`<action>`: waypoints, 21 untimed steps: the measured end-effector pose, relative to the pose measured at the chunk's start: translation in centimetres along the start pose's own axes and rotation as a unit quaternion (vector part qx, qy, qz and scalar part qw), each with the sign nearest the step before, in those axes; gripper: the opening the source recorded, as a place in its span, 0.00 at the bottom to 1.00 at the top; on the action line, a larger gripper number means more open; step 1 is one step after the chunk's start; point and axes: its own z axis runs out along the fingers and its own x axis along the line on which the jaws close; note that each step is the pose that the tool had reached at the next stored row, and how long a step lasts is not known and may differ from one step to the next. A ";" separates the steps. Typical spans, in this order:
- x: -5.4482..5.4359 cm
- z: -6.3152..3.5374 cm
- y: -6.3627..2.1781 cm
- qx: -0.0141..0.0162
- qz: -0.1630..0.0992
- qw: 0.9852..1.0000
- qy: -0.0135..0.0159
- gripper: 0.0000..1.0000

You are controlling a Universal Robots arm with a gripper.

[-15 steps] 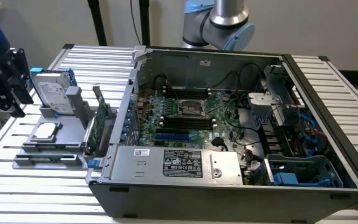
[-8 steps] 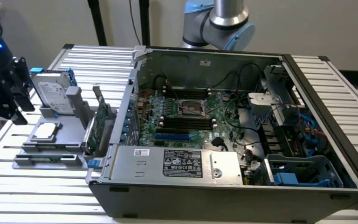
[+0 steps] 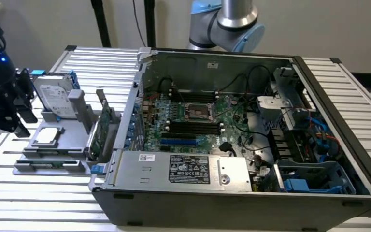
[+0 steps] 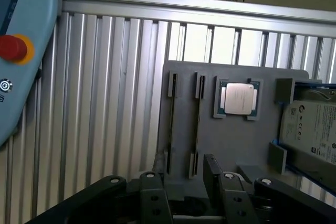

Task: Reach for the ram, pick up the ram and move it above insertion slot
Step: 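Pick up the ram and move it above insertion slot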

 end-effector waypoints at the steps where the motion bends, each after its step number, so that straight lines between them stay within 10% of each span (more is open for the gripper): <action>1: 0.1 0.18 0.00 0.000 0.000 1.000 0.000 0.42; 21: 1.2 3.80 0.08 0.000 -0.001 1.000 0.000 0.42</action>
